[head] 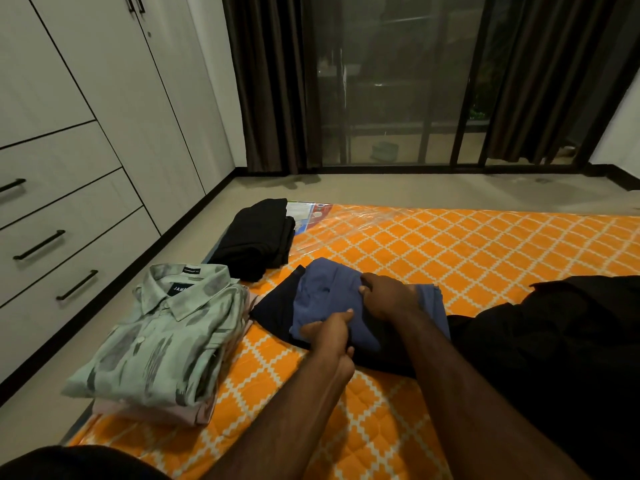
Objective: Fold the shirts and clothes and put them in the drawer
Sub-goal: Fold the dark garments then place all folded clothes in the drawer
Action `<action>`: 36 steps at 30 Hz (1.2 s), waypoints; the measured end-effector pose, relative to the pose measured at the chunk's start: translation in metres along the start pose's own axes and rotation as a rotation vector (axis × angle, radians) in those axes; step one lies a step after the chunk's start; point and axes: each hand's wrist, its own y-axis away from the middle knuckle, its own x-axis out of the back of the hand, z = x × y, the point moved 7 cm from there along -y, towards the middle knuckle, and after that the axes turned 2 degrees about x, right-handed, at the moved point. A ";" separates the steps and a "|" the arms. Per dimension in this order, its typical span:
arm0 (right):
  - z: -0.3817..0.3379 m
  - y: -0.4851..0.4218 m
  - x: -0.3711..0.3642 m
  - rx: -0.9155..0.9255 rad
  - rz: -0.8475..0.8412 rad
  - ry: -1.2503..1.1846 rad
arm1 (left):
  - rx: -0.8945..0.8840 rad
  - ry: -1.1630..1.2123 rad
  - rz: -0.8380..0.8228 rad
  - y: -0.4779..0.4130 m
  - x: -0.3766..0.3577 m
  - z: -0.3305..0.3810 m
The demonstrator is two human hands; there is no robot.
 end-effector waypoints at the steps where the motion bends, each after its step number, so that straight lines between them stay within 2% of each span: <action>1: 0.000 0.002 0.001 -0.009 -0.007 -0.005 | -0.038 0.016 0.033 -0.005 0.003 0.002; 5: 0.004 0.000 0.007 -0.022 -0.013 -0.103 | -0.122 0.056 0.095 -0.013 0.009 0.014; 9: 0.011 -0.001 0.006 -0.037 -0.011 -0.188 | -0.267 0.001 0.046 -0.014 -0.001 0.024; 12: 0.016 -0.002 0.014 -0.024 -0.007 -0.255 | -0.390 0.042 -0.089 -0.005 -0.021 0.043; 14: 0.016 -0.002 0.027 0.002 0.002 -0.387 | -0.410 0.084 -0.197 0.004 -0.032 0.061; 19: 0.022 0.011 0.068 0.059 0.090 -0.915 | -0.440 0.087 -0.493 0.034 -0.038 0.114; 22: 0.008 0.018 0.079 0.202 -0.015 -1.251 | -0.380 0.143 -0.728 0.052 -0.034 0.149; 24: -0.010 0.028 0.082 0.265 -0.082 -1.434 | -0.353 0.129 -0.818 0.063 -0.032 0.166; 26: -0.028 0.037 0.079 0.276 -0.126 -1.555 | -0.324 0.109 -0.827 0.062 -0.032 0.182; 28: -0.045 0.038 0.071 0.269 -0.129 -1.613 | -0.318 0.073 -0.739 0.048 -0.028 0.202; 33: -0.059 0.009 0.080 0.105 0.091 -1.619 | -0.343 -0.041 -0.564 0.011 -0.015 0.248; 36: -0.089 -0.029 0.105 0.131 0.129 -1.642 | -0.242 -0.177 -0.585 -0.017 -0.011 0.261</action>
